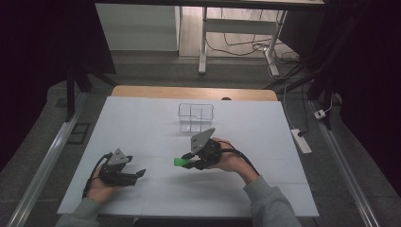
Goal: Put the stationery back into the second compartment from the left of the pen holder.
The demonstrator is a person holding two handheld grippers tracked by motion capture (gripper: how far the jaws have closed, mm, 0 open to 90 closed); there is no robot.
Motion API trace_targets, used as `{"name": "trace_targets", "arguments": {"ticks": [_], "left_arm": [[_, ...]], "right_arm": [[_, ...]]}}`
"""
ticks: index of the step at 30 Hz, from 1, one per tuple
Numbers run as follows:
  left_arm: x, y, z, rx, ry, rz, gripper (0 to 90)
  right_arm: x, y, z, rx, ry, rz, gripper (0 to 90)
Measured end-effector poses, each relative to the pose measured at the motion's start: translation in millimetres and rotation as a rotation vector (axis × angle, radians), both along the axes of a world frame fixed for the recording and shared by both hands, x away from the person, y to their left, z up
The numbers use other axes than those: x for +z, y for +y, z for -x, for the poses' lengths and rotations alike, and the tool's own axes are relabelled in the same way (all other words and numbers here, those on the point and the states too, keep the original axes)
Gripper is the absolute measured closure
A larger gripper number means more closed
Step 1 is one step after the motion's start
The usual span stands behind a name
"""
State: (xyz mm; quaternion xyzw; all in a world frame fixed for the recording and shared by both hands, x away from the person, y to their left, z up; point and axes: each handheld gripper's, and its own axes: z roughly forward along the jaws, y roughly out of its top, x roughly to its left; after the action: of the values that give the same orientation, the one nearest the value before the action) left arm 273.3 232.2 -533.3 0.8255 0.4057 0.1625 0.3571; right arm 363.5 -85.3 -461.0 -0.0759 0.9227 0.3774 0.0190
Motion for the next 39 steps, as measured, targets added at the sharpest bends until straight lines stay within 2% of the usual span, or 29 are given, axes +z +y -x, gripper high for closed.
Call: {"name": "trace_targets", "arguments": {"ticks": [10, 21, 26, 30, 39], "left_arm": [[0.1, 0.1, 0.2, -0.001, -0.001, -0.003, 23.7], [0.3, 0.2, 0.3, -0.002, -0.003, -0.006, 23.6], [0.6, 0.1, 0.7, -0.001, -0.006, -0.003, 23.7], [0.7, 0.1, 0.6, 0.001, -0.007, 0.000, 23.7], [1.2, 0.2, 0.6, 0.003, -0.006, 0.007, 23.6]], "right_arm": [[5.4, -6.3, -5.0, -0.071, -0.003, -0.044, 65.9], [13.6, -13.7, -11.8, -0.206, 0.027, -0.127, 65.8], [17.9, -16.7, -13.3, -0.280, 0.008, -0.152, 65.8], [22.4, -21.7, -15.4, -0.335, 0.013, -0.189, 65.8], [33.2, -30.8, -16.7, -0.414, 0.002, -0.261, 65.7]]}}
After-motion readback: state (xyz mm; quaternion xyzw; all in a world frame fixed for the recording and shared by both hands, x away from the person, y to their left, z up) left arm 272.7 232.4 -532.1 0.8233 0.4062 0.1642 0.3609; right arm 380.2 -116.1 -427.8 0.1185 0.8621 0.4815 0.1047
